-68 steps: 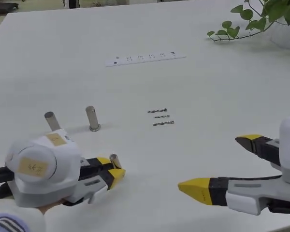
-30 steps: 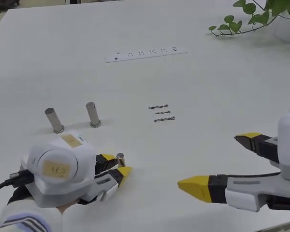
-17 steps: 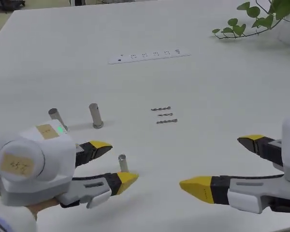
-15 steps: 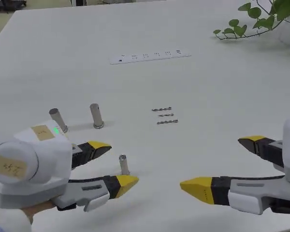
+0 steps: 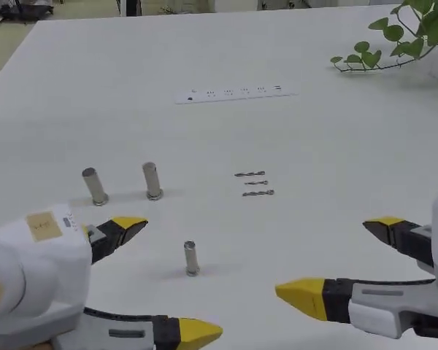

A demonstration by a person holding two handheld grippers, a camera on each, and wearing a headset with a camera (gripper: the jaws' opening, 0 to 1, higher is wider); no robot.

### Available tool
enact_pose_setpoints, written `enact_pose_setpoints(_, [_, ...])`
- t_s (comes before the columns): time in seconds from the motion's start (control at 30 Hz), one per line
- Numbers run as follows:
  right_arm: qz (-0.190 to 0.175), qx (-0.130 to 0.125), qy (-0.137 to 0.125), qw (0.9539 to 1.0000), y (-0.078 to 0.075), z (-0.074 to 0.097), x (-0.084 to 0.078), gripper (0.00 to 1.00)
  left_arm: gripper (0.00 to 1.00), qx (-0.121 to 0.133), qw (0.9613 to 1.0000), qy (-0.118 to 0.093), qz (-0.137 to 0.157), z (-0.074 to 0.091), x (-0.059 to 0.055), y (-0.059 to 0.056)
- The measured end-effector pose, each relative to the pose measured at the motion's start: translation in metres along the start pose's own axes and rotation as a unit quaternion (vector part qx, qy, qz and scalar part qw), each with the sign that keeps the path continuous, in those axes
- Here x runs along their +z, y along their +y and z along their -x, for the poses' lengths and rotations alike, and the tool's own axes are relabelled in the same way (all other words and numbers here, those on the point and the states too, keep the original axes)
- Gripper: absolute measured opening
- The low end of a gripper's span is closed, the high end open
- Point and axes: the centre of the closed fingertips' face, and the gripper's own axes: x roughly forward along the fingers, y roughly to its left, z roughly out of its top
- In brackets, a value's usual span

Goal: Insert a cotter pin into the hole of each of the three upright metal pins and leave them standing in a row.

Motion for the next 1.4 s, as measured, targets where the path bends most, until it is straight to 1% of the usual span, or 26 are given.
enact_pose_setpoints(0.03, [0.000, 0.000, 0.000, 1.0000, 0.000, 0.000, 0.000, 0.98, 0.99, 0.000, 1.0000, -0.003, 0.009, 0.001, 0.000, -0.001])
enact_pose_setpoints(0.13, [0.000, 0.001, -0.002, 1.0000, -0.001, 0.000, 0.002, 0.97, 0.99, 0.004, 0.9999, -0.005, 0.011, 0.002, 0.000, -0.004])
enact_pose_setpoints(0.17, [0.001, 0.001, -0.003, 1.0000, -0.001, 0.000, 0.003, 0.97, 0.99, 0.005, 0.9999, -0.004, 0.015, 0.003, 0.000, -0.004])
enact_pose_setpoints(0.2, [0.001, 0.001, -0.003, 1.0000, -0.001, 0.000, 0.004, 0.97, 0.99, 0.012, 0.9996, -0.005, 0.025, 0.003, -0.002, -0.003])
enact_pose_setpoints(0.3, [0.004, 0.000, -0.004, 1.0000, -0.004, 0.000, 0.006, 0.97, 0.99, 0.019, 0.9992, -0.006, 0.034, 0.004, -0.005, -0.002])
enact_pose_setpoints(0.4, [0.004, -0.003, -0.005, 1.0000, -0.009, 0.001, 0.008, 0.97, 0.99, 0.028, 0.9988, -0.010, 0.040, 0.007, -0.006, 0.000])
enact_pose_setpoints(0.53, [0.006, -0.010, -0.005, 0.9999, -0.019, 0.002, 0.013, 0.97, 0.99, 0.038, 0.9979, -0.011, 0.052, 0.013, -0.009, 0.006])
enact_pose_setpoints(0.73, [0.021, -0.013, -0.005, 0.9997, -0.030, 0.002, 0.023, 0.96, 0.99, 0.047, 0.9972, -0.013, 0.057, 0.020, -0.009, 0.008])
enact_pose_setpoints(0.8, [0.023, -0.010, -0.004, 0.9997, -0.032, 0.000, 0.027, 0.95, 0.99, 0.044, 0.9970, -0.014, 0.062, 0.021, -0.009, 0.007])
enact_pose_setpoints(0.97, [0.032, -0.003, -0.007, 0.9995, -0.036, -0.005, 0.037, 0.94, 0.99, 0.046, 0.9962, -0.011, 0.073, 0.024, -0.016, 0.008])
enact_pose_setpoints(1.07, [0.031, 0.005, -0.017, 0.9994, -0.037, -0.008, 0.045, 0.94, 0.99, 0.050, 0.9958, -0.017, 0.074, 0.027, -0.015, 0.010])
enact_pose_setpoints(1.3, [0.041, 0.017, -0.021, 0.9988, -0.036, -0.018, 0.055, 0.94, 0.99, 0.060, 0.9952, -0.013, 0.076, 0.032, -0.017, 0.014])
enact_pose_setpoints(1.4, [0.044, 0.023, -0.027, 0.9984, -0.037, -0.022, 0.061, 0.94, 0.99, 0.066, 0.9947, -0.014, 0.078, 0.035, -0.017, 0.016])
